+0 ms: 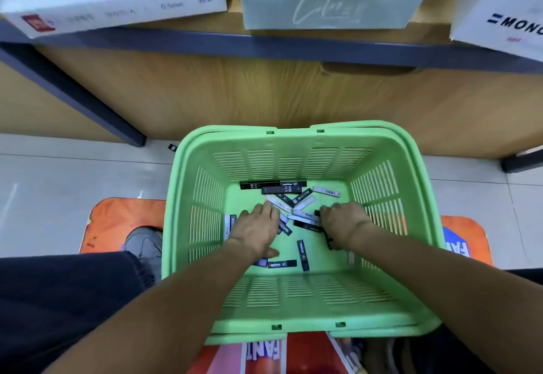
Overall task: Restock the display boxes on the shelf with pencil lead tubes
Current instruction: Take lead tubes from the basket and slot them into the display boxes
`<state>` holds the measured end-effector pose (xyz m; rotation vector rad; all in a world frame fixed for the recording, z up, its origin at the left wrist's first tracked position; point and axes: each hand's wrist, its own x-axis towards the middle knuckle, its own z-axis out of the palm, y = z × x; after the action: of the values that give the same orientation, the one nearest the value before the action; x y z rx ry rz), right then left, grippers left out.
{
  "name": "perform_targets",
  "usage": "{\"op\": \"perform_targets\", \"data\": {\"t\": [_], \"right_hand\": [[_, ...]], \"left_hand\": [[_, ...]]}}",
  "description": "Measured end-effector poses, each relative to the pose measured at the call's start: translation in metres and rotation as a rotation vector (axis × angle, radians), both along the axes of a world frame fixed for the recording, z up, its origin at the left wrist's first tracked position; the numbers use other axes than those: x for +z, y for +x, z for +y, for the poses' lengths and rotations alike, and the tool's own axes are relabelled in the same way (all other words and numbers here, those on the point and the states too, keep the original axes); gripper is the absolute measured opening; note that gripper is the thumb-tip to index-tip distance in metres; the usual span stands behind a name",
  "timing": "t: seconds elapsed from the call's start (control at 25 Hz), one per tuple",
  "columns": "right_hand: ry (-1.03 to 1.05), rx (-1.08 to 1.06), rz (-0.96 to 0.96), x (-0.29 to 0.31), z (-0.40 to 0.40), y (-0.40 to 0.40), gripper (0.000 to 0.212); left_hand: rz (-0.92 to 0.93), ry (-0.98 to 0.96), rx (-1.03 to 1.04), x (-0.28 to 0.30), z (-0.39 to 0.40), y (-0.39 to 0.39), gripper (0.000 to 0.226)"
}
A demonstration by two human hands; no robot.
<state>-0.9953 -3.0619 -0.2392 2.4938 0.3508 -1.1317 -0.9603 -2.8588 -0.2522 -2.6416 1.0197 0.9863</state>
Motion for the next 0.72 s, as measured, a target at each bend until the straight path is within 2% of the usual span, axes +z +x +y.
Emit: {"op": "perform_targets", "data": {"t": [0.12, 0.24, 0.32, 0.4, 0.52, 0.6, 0.72], "right_hand": [[-0.148, 0.124, 0.112, -0.003, 0.003, -0.016, 0.026], [-0.070, 0.194, 0.091, 0.001, 0.004, -0.019, 0.037], [0.020, 0.117, 0.024, 0.000, 0.001, -0.013, 0.045], [0.117, -0.029, -0.049, -0.008, -0.001, -0.004, 0.048], [0.278, -0.272, -0.162, -0.018, 0.005, 0.006, 0.043], [0.342, -0.413, -0.250, -0.019, 0.006, 0.009, 0.039], [0.337, -0.373, -0.293, -0.015, 0.000, 0.001, 0.051]], "left_hand": [[0.037, -0.012, -0.253, -0.004, -0.001, -0.016, 0.072], [0.033, 0.047, -0.359, -0.016, -0.014, -0.025, 0.060], [0.011, 0.056, -0.314, -0.020, -0.015, -0.021, 0.051], [-0.042, 0.048, -0.179, -0.021, -0.012, -0.012, 0.054], [-0.064, 0.048, 0.106, -0.013, -0.005, 0.000, 0.056], [-0.044, 0.090, 0.221, -0.005, 0.002, 0.005, 0.061], [0.022, 0.186, 0.073, -0.004, 0.018, -0.001, 0.077]]}}
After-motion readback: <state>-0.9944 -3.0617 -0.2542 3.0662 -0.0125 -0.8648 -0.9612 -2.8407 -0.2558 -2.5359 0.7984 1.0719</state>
